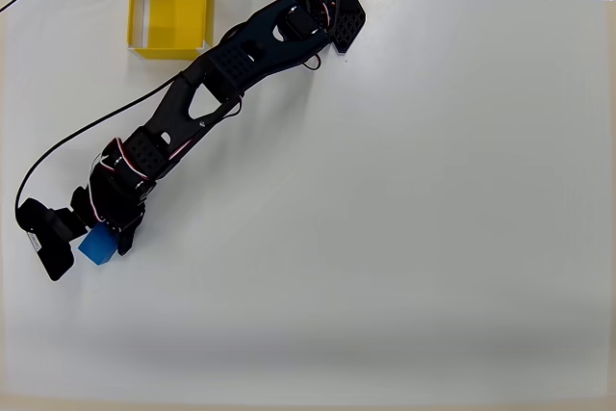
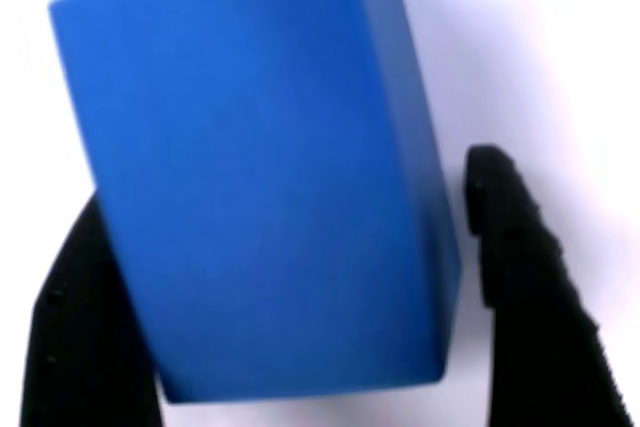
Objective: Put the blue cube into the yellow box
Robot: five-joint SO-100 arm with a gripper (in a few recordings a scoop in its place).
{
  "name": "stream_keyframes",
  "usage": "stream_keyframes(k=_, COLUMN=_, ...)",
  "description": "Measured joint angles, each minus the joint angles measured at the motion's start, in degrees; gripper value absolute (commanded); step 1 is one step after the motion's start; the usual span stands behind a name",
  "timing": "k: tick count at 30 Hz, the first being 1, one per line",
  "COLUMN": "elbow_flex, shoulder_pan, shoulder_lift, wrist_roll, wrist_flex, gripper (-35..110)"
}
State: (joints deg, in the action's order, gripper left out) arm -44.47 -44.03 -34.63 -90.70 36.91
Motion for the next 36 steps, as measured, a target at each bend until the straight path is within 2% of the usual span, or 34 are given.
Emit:
stream_keyframes(k=11, elbow_flex=0.0, shoulder_pan=0.0, shoulder_lift=0.0, wrist_roll=-1.1, wrist_flex=-6.1, gripper=31)
stream_keyframes(k=36, elbow_flex=0.1, shoulder_pan=0.0, shoulder_lift=2.5, wrist_roll=-0.5, wrist_flex=-6.2, gripper=26)
